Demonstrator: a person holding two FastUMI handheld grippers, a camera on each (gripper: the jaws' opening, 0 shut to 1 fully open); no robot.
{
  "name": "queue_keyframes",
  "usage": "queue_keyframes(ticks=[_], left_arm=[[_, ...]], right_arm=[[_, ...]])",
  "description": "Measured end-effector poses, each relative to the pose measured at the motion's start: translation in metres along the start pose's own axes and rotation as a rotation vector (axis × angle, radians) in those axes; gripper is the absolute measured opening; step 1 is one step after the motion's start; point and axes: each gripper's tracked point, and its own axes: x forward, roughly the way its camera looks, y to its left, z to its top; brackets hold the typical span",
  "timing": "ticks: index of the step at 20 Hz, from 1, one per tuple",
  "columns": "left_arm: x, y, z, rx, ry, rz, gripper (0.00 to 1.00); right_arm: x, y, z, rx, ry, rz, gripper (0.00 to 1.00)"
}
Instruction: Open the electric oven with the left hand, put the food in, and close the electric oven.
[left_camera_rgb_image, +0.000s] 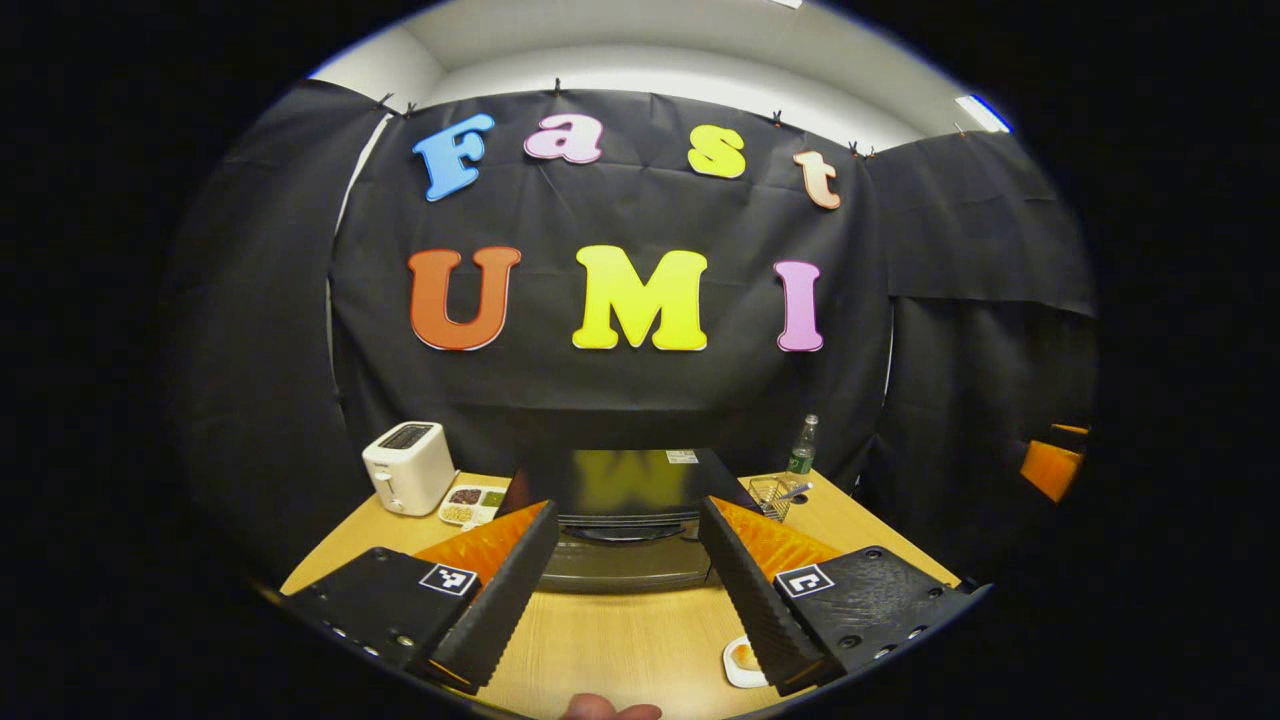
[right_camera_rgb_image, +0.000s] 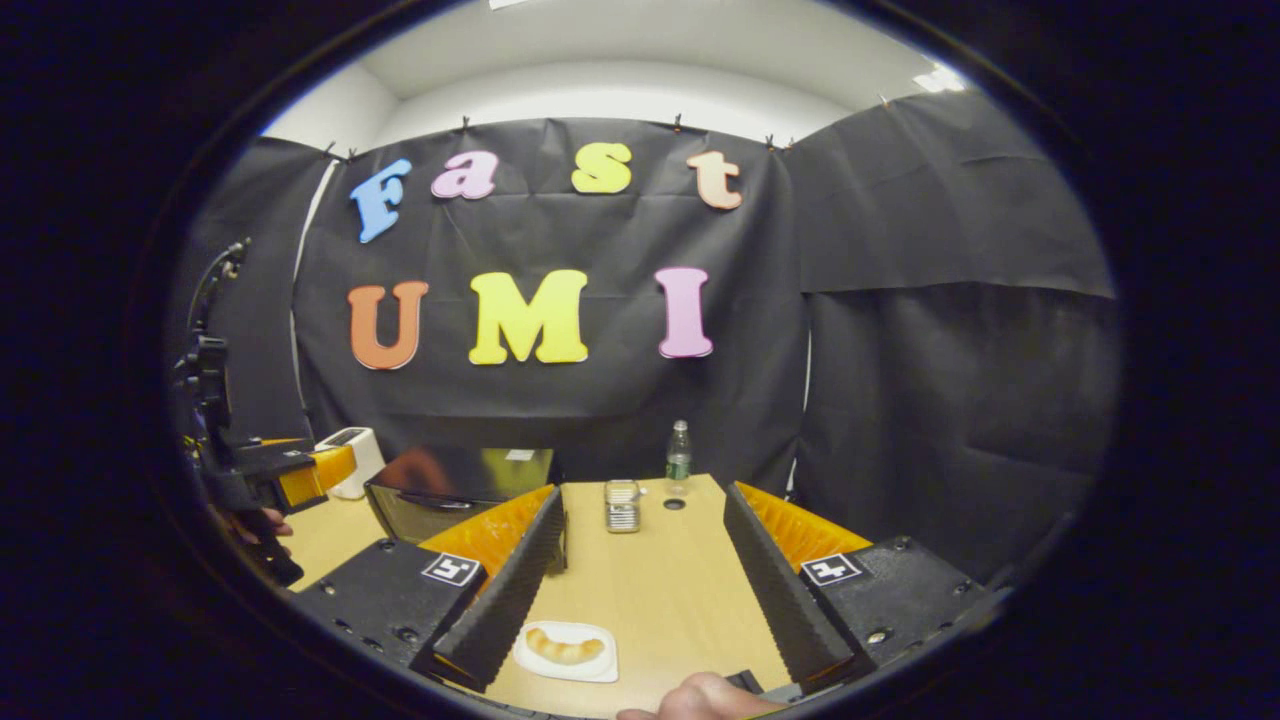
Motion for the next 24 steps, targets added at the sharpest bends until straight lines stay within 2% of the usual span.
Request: queue_keyframes(ticks=[5,10,15,20,24], left_arm=[[0.093,0.005,-0.043,-0.004,0.117,-0.006,0.93],[0.134,0.013,-0.069,-0.009,0.181,0.013,0.93],[0.143,0.026,-0.088,-0.011,0.237,0.058,0.93],[0.135,0.024,-0.098,0.022,0.262,0.063,0.97],[0.115,0.020,-0.100,-0.001,0.279,0.050,0.97]], right_arm=[[0.017,-0.036,-0.018,-0.013,0.065,-0.084,0.99],[0.028,-0.049,-0.026,-0.001,0.105,-0.123,0.99],[0.029,-0.042,-0.027,-0.003,0.109,-0.124,0.99],[0.021,-0.032,-0.026,-0.004,0.106,-0.115,0.99],[0.011,-0.025,-0.024,0.010,0.097,-0.107,0.99]])
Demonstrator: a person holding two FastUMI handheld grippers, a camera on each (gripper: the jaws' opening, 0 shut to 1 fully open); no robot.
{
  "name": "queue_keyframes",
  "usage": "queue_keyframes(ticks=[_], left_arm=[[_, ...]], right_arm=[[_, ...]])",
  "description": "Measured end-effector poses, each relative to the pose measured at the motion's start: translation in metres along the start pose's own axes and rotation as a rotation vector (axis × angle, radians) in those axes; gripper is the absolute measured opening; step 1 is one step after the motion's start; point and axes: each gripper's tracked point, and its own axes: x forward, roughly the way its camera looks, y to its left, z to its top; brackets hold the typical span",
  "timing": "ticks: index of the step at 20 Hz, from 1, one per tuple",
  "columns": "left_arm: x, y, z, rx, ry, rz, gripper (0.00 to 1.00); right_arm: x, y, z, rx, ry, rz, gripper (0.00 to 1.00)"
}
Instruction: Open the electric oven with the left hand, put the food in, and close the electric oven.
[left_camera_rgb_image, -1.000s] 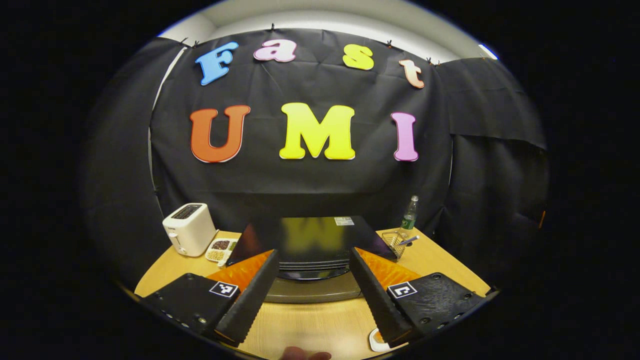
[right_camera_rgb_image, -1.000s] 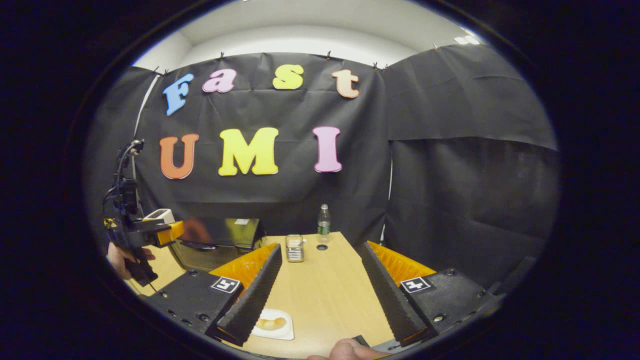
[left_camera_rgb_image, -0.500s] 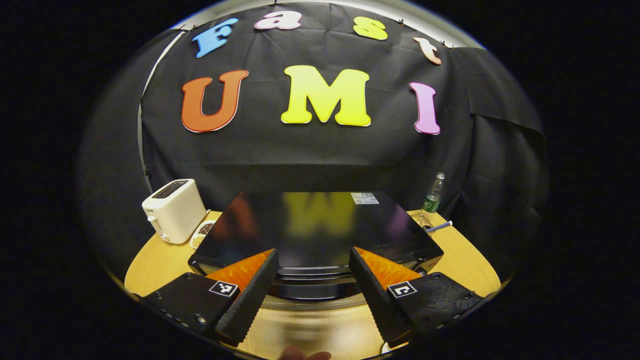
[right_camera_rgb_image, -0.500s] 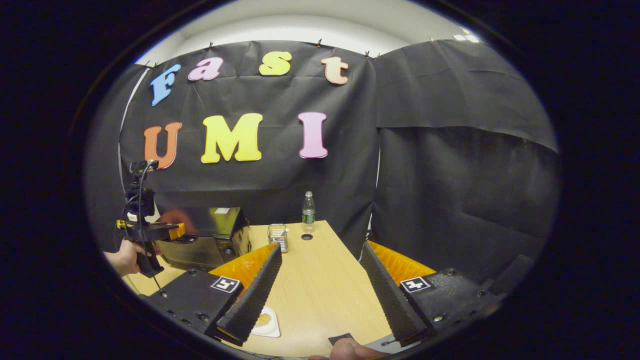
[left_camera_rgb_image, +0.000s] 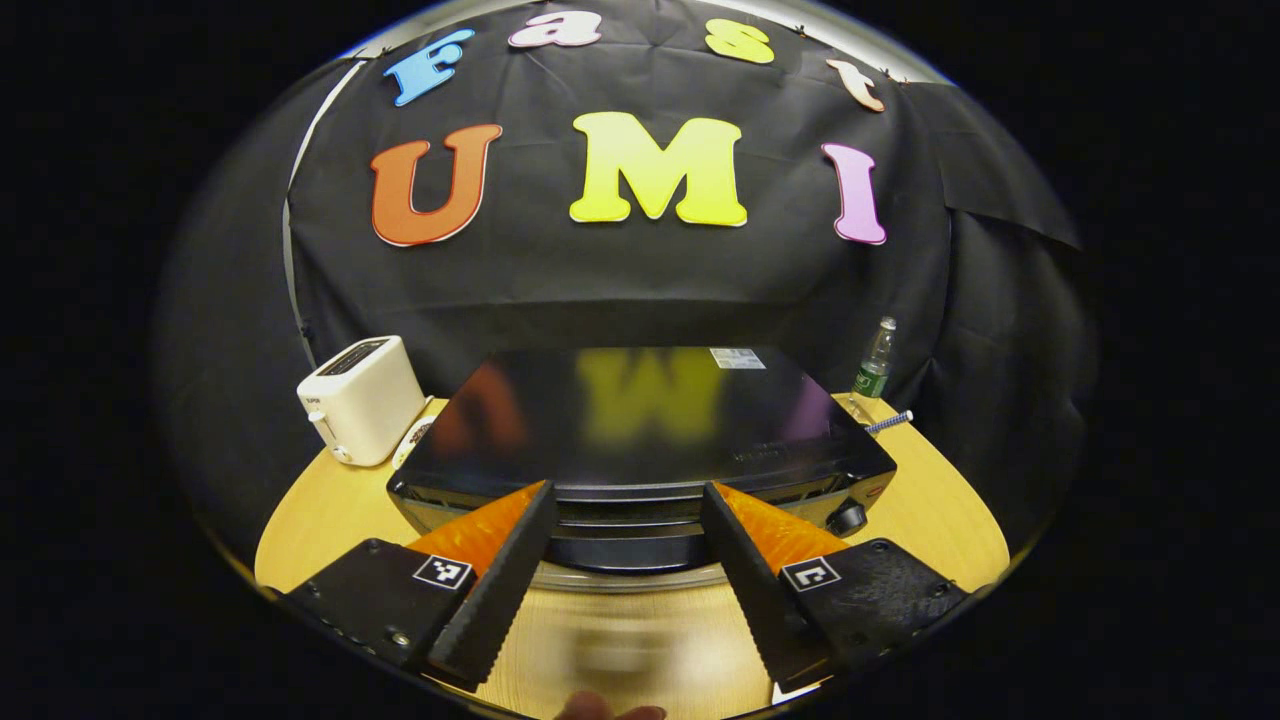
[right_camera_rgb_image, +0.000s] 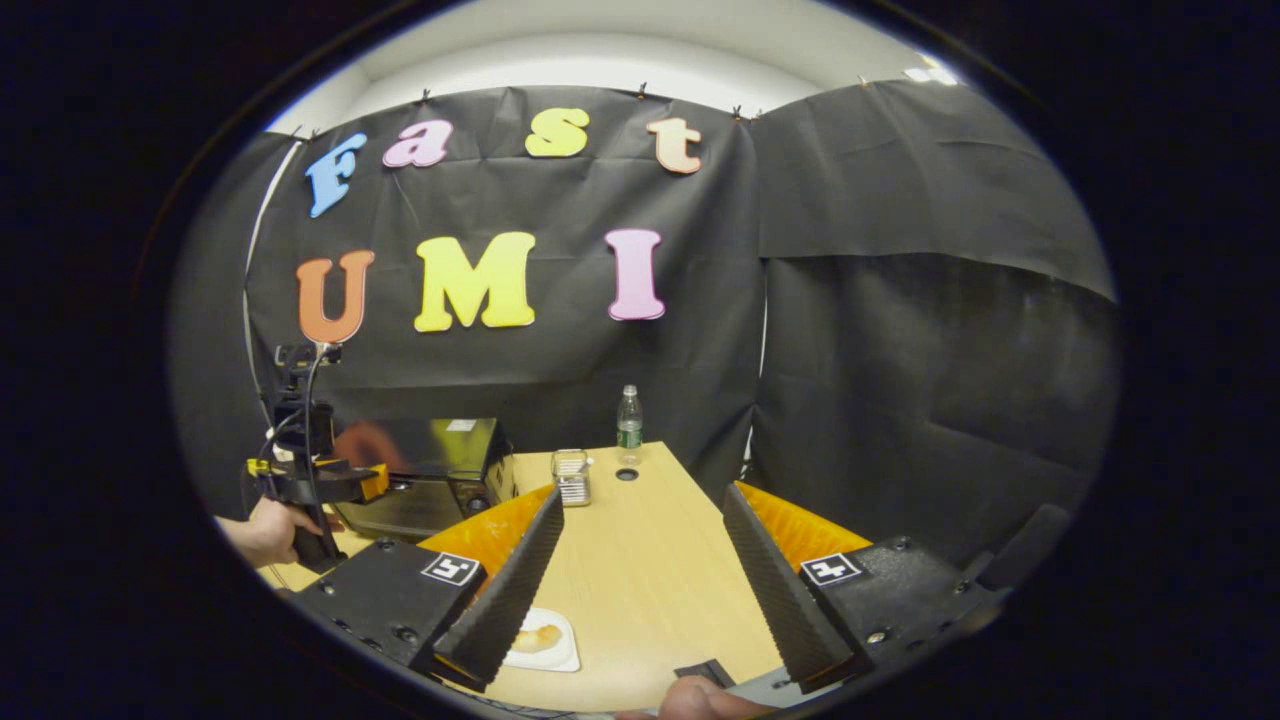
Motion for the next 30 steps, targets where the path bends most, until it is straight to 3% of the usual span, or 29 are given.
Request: queue_keyframes(ticks=[4,8,13,14,17,20,21,23,26,30], left_arm=[[-0.022,0.000,-0.027,-0.017,0.065,-0.018,0.97],[-0.051,-0.002,-0.098,-0.121,0.194,-0.038,0.95],[-0.062,-0.005,-0.159,-0.096,0.278,-0.058,0.95],[-0.061,-0.004,-0.168,-0.086,0.299,-0.058,1.00],[-0.059,-0.002,-0.192,-0.078,0.344,-0.051,0.95],[-0.057,-0.001,-0.195,-0.019,0.329,-0.048,0.96],[-0.056,0.000,-0.195,-0.006,0.324,-0.048,0.85],[-0.056,-0.001,-0.189,0.007,0.288,-0.057,1.00],[-0.061,0.006,-0.177,-0.010,0.229,-0.044,0.93],[-0.090,0.016,-0.154,-0.031,0.161,-0.048,0.93]], right_arm=[[-0.014,0.000,0.000,0.003,-0.010,0.001,0.99],[-0.034,-0.002,-0.003,0.005,-0.014,-0.002,0.98],[-0.060,-0.011,-0.016,-0.014,0.003,-0.023,0.98],[-0.065,-0.013,-0.018,-0.014,0.008,-0.028,0.98],[-0.081,-0.017,-0.022,-0.013,0.014,-0.039,0.98],[-0.096,-0.020,-0.025,-0.013,0.016,-0.052,0.98],[-0.099,-0.021,-0.026,-0.017,0.017,-0.052,0.98],[-0.108,-0.019,-0.028,-0.032,0.017,-0.048,0.98],[-0.116,-0.015,-0.026,-0.029,0.011,-0.027,0.98],[-0.115,0.001,-0.029,-0.029,0.024,0.031,0.98]])
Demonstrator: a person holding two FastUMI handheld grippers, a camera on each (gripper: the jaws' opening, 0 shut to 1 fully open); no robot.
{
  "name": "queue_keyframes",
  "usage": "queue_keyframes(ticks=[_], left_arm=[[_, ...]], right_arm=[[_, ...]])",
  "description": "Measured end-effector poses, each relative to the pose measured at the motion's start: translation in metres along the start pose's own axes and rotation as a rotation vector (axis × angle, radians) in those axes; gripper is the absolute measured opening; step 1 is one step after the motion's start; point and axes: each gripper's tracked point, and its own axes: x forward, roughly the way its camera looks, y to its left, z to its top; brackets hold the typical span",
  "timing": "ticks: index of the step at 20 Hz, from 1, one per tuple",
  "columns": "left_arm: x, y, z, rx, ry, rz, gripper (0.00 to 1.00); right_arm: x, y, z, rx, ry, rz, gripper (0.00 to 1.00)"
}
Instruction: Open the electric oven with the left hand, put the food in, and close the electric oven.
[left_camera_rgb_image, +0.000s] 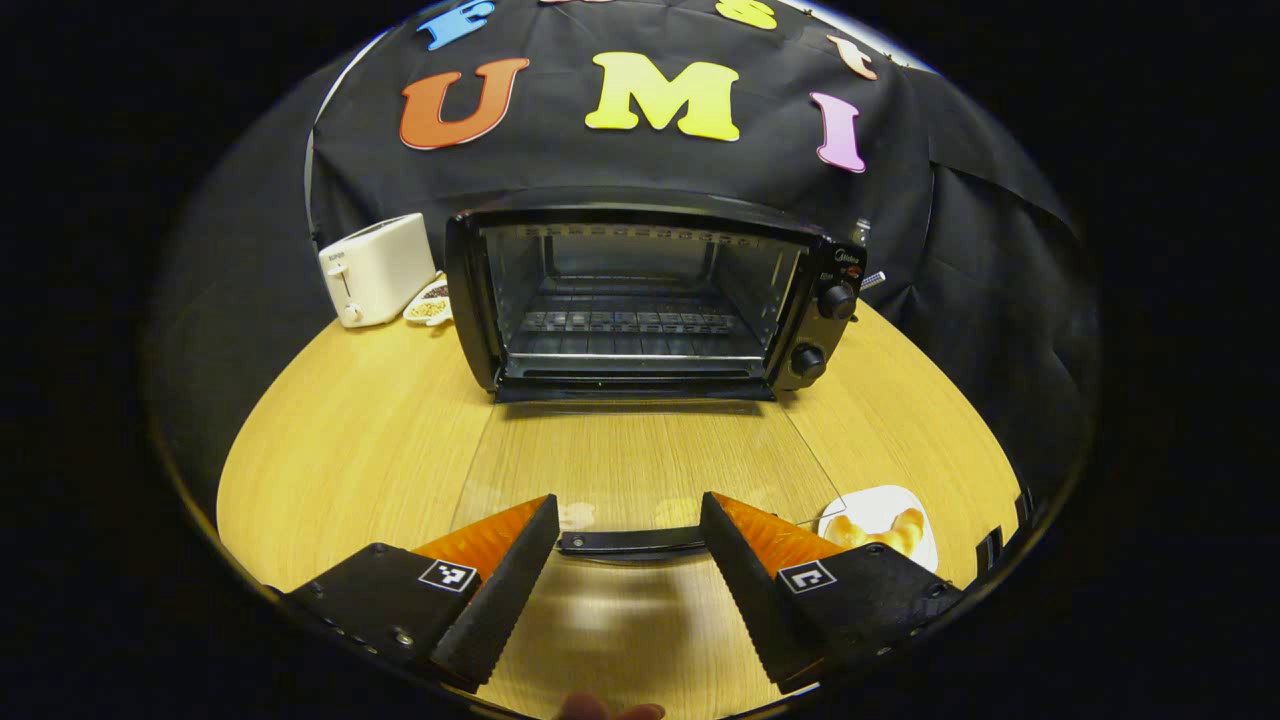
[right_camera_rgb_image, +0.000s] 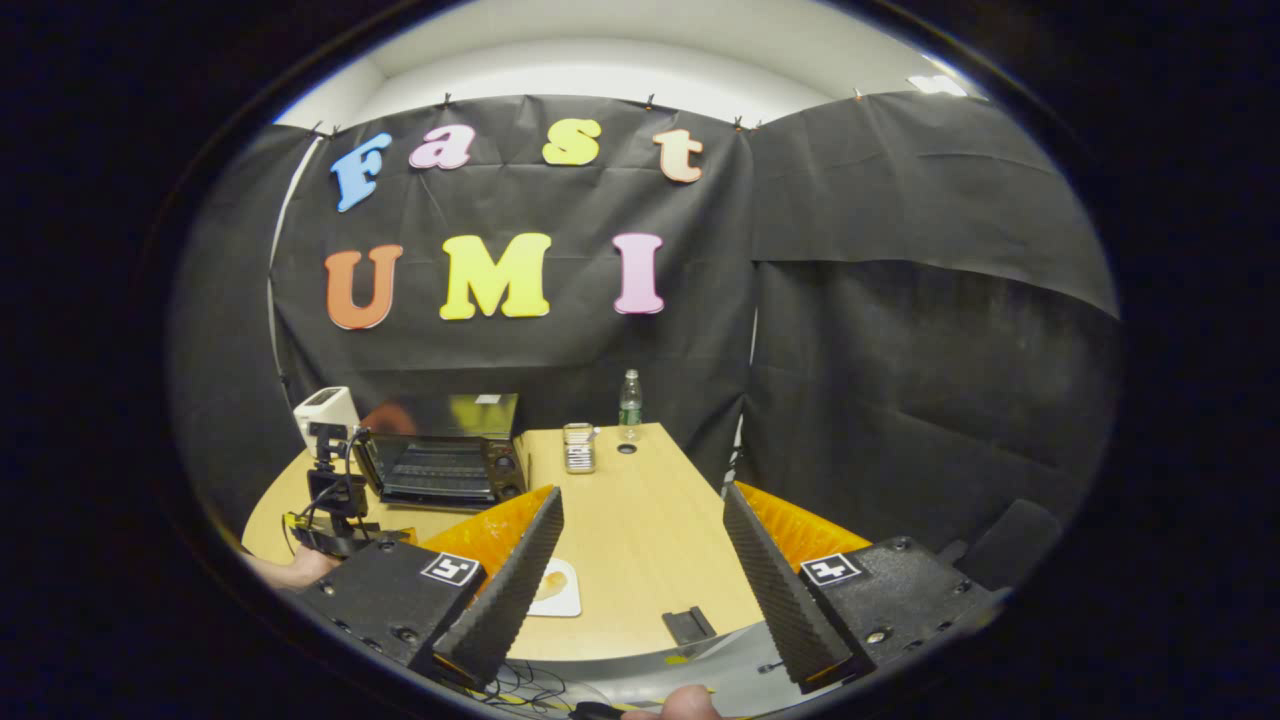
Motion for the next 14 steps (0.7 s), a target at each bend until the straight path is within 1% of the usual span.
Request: queue_keyframes(ticks=[2,4,6,7,11,14], left_arm=[[-0.030,-0.001,0.010,0.007,-0.053,-0.017,0.93],[-0.070,-0.003,0.023,0.009,-0.106,-0.022,0.93],[-0.108,0.000,0.039,-0.014,-0.166,-0.018,0.93],[-0.125,0.002,0.044,-0.020,-0.191,-0.009,0.93],[-0.179,0.015,0.065,-0.013,-0.270,0.062,0.93],[-0.209,0.011,0.080,-0.016,-0.320,0.081,0.93]], right_arm=[[0.006,0.005,-0.002,0.007,0.004,0.027,0.98],[0.017,0.015,-0.016,0.015,0.038,0.062,0.98],[0.030,0.026,-0.029,0.025,0.079,0.098,0.98],[0.036,0.030,-0.037,0.029,0.103,0.114,0.98],[0.059,0.053,-0.065,0.055,0.174,0.182,0.97],[0.078,0.072,-0.088,0.065,0.226,0.236,0.97]])
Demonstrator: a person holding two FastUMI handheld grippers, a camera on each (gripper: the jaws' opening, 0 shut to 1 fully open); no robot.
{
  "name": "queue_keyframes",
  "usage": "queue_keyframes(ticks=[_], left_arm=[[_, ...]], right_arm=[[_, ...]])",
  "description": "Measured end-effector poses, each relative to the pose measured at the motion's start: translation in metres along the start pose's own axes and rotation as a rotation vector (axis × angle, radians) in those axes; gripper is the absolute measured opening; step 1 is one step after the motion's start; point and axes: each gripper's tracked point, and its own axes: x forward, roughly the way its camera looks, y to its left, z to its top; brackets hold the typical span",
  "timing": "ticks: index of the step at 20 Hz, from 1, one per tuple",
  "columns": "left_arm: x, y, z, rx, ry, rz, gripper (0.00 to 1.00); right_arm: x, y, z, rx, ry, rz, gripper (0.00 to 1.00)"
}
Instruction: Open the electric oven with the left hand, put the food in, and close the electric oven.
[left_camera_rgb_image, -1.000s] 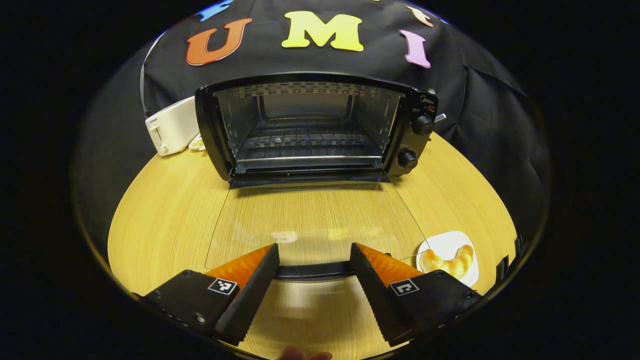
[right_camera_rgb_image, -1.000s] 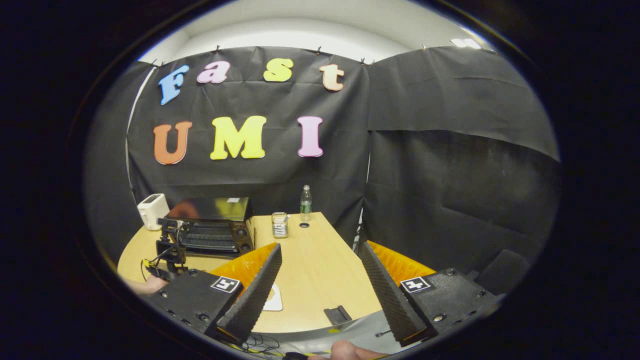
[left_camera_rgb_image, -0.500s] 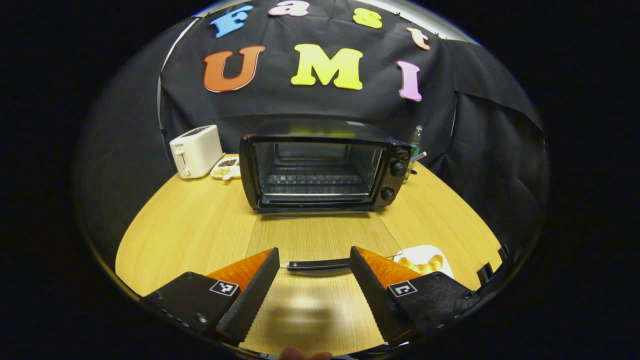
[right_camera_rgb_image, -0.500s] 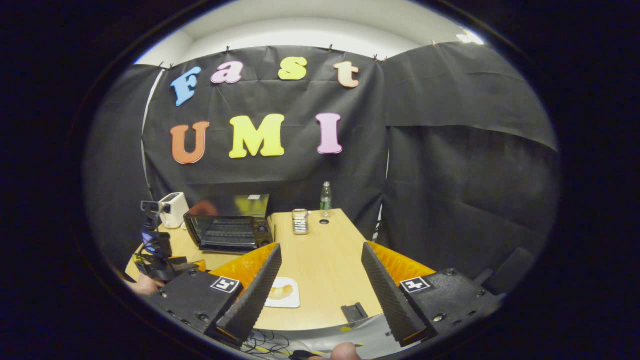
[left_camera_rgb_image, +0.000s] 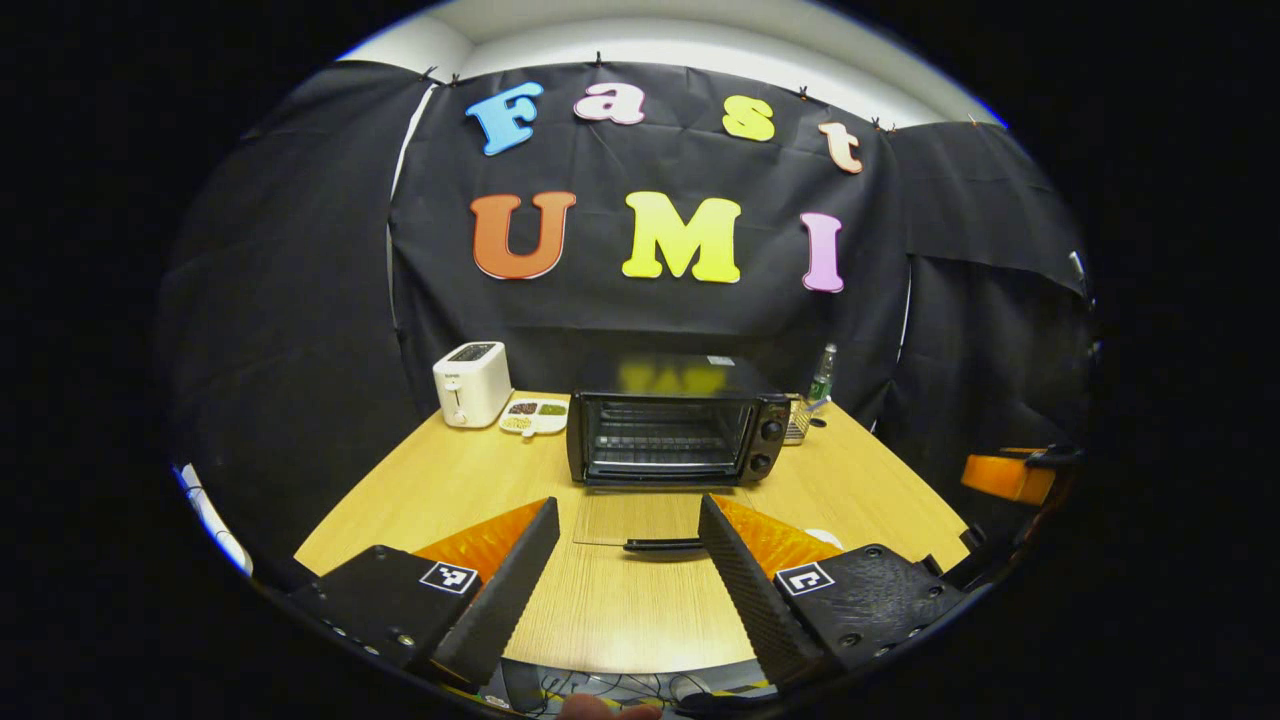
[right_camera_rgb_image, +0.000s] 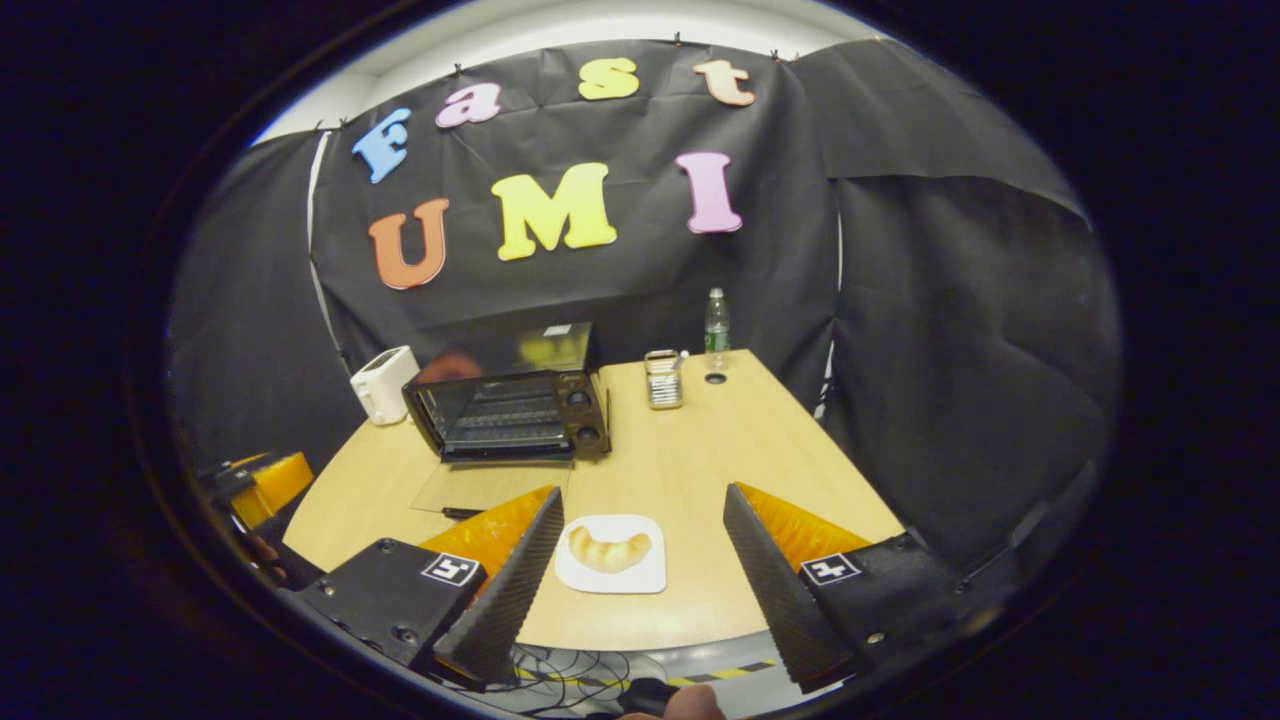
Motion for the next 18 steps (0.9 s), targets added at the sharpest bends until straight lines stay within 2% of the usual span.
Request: queue_keyframes(ticks=[3,9,12,18], left_arm=[[-0.015,0.006,0.021,0.015,-0.032,0.030,0.93],[-0.027,0.020,0.050,-0.019,-0.059,0.112,0.93],[-0.017,0.026,0.046,-0.032,-0.039,0.175,0.93],[0.006,0.028,0.041,-0.041,0.018,0.243,0.93]], right_arm=[[0.030,0.006,-0.024,0.041,0.068,0.036,0.97],[0.100,0.013,-0.082,0.133,0.260,0.083,0.97],[0.130,0.019,-0.111,0.165,0.372,0.090,0.95],[0.180,0.017,-0.151,0.258,0.553,0.078,0.86]])
